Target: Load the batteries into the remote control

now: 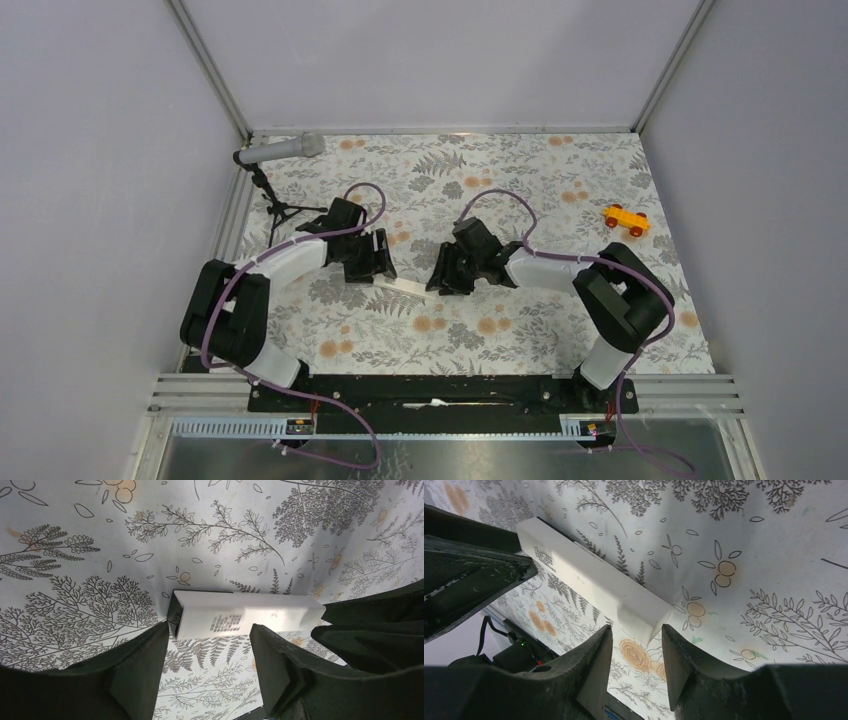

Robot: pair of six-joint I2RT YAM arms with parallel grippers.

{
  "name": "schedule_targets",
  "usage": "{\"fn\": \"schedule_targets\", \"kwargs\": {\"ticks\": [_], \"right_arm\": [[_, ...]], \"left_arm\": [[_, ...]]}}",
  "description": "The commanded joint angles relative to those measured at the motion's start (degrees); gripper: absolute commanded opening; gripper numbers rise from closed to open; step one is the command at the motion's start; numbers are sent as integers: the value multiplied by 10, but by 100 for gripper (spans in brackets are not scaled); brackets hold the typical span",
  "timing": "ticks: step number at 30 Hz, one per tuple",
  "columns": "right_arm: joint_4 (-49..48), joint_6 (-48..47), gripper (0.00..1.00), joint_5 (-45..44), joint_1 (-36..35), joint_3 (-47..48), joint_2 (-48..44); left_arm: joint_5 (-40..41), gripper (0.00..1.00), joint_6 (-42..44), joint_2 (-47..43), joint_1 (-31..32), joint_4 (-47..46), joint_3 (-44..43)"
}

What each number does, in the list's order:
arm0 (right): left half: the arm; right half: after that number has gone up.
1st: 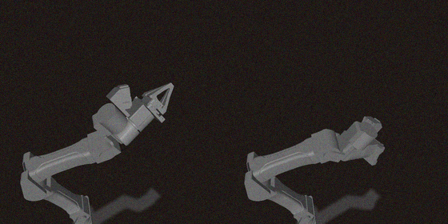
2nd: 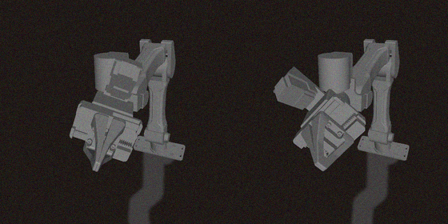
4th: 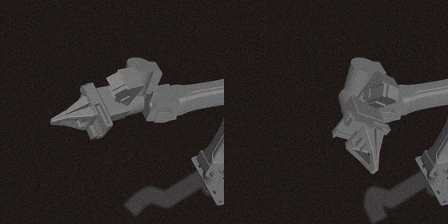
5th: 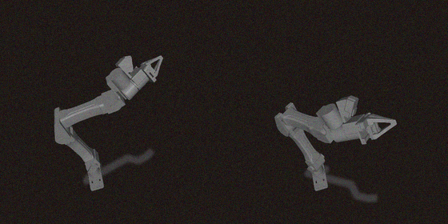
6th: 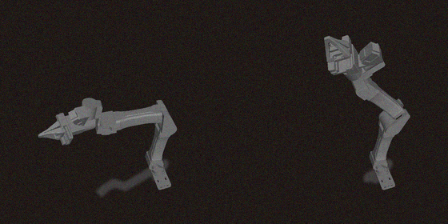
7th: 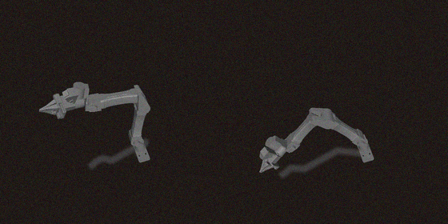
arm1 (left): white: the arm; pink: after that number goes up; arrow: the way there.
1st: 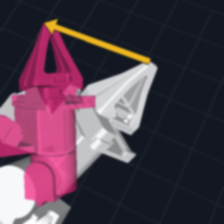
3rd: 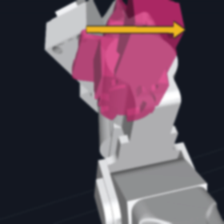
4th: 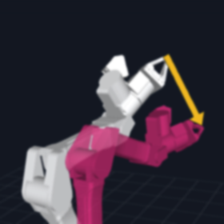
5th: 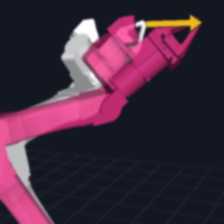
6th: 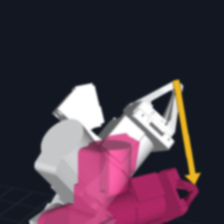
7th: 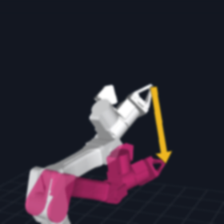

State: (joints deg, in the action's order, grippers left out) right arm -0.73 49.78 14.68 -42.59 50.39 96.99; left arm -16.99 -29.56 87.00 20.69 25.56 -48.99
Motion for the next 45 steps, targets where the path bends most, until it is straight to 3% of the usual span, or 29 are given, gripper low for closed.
{"fn": "schedule_targets", "kwargs": {"ticks": [1,22,39,45], "right_arm": [[3,8,47,10,5,7,18],[4,10,46,2,4,7,51],[4,7,38,1,4,15,83],[35,9,29,-12,4,31,98]], "left_arm": [[6,67,8,11,-2,-20,8],[-4,63,12,26,-28,-38,25],[-36,3,15,60,-29,-46,34],[-29,0,15,70,-30,-41,31]]}}
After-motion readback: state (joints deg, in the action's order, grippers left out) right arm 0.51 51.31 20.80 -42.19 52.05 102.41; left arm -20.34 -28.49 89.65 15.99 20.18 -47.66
